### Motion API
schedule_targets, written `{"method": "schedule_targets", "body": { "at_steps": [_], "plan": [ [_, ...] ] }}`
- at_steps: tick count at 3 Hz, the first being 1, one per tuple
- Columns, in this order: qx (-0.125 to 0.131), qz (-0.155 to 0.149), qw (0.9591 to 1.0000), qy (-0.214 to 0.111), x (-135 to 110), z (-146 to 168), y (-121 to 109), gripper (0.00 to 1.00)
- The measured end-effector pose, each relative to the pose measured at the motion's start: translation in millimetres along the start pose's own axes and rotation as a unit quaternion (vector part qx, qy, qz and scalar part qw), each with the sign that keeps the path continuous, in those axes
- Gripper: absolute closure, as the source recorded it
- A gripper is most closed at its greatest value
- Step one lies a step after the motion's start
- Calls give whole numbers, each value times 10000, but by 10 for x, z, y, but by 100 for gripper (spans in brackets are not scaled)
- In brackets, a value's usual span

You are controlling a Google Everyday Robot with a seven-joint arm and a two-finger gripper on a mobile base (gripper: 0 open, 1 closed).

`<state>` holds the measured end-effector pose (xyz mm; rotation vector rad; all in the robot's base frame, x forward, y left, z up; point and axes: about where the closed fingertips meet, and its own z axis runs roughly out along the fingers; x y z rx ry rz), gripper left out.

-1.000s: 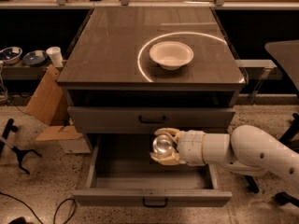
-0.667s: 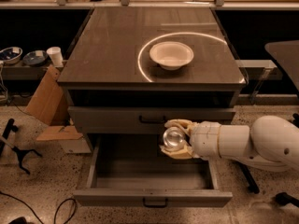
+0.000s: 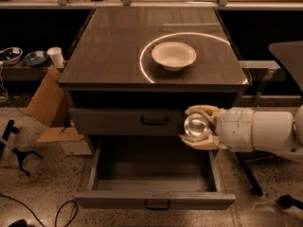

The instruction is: Pick orange can from middle drawer and place on counter

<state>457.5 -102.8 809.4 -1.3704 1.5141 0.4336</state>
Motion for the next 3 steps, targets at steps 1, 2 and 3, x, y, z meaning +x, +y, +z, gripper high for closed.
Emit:
{"method": "schedule_targets", "body": {
  "at_steps": [1,2,3],
  "plan": [
    [157,-96,9998,75,-238,-225,-182,100],
    [321,-141,9993,108,-500,-353,-417,100],
    [466,-177,9987,111,-799,-434,-657,100]
  ]
}}
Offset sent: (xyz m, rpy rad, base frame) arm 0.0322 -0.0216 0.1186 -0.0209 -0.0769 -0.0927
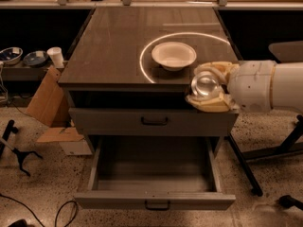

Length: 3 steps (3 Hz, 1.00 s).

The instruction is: Pick orange can from middle drawer and place on counter

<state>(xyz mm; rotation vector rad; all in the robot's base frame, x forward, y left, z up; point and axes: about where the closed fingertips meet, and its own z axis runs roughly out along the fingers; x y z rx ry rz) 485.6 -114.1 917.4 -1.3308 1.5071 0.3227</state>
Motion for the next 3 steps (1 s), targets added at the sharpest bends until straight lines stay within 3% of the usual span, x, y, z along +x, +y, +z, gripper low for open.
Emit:
{"method": "schedule_targets", "body": {
  "at_steps": [1,2,3],
  "plan": [
    [144,-47,9999,40,-367,-11,-335,100],
    [153,-43,9998,80,-562,117,-571,100],
    [153,121,9998,71,-494,360,-841,100]
  ]
}}
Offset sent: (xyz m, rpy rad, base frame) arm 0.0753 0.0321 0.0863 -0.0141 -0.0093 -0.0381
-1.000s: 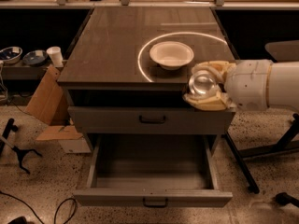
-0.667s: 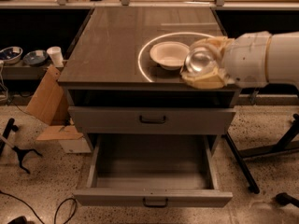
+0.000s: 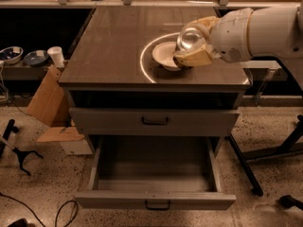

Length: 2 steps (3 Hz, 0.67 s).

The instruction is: Pick orange can from middle drawer and place on counter

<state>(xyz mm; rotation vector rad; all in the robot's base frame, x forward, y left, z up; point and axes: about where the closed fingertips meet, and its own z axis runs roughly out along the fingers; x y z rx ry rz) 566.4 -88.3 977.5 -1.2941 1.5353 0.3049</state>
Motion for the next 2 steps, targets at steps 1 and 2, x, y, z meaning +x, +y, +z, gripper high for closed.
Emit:
{"method": "schedule_targets", "body": {
  "at_steps": [1,2],
  "plan": [
    [-6,204,9998,34,170,250,-222,100],
    [34,441,9989,128,373,416,-385,100]
  ]
}}
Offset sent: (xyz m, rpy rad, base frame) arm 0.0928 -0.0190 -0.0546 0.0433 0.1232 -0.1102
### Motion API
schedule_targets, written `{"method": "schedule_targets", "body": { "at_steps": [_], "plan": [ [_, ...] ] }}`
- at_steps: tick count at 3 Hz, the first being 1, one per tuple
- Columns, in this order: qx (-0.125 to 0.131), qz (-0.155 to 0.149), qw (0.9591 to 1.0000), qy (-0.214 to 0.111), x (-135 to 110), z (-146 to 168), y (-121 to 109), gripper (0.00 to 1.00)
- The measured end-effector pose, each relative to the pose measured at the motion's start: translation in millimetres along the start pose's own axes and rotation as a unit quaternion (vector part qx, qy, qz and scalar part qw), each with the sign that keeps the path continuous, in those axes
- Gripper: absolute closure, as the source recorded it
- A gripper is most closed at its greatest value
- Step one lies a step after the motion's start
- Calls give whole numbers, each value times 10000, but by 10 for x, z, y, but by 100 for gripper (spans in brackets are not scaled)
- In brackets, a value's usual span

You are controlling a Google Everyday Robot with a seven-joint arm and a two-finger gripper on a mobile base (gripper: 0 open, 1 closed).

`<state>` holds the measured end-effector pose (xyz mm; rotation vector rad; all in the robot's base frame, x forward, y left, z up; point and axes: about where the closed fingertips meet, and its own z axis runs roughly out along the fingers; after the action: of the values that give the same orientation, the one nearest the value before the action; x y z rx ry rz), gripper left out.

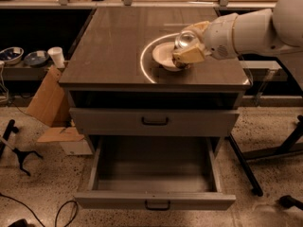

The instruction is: Pick orange can from middle drawer and place on counter

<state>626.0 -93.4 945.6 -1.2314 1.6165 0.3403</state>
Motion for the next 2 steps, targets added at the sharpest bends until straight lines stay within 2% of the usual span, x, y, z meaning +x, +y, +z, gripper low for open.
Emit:
{"method": "schedule_targets", "body": {
  "at_steps": [1,2],
  "plan": [
    [250,488,9984,159,362,45,-222,100],
    [543,782,9952,220,591,-94,-318,100]
  ]
}}
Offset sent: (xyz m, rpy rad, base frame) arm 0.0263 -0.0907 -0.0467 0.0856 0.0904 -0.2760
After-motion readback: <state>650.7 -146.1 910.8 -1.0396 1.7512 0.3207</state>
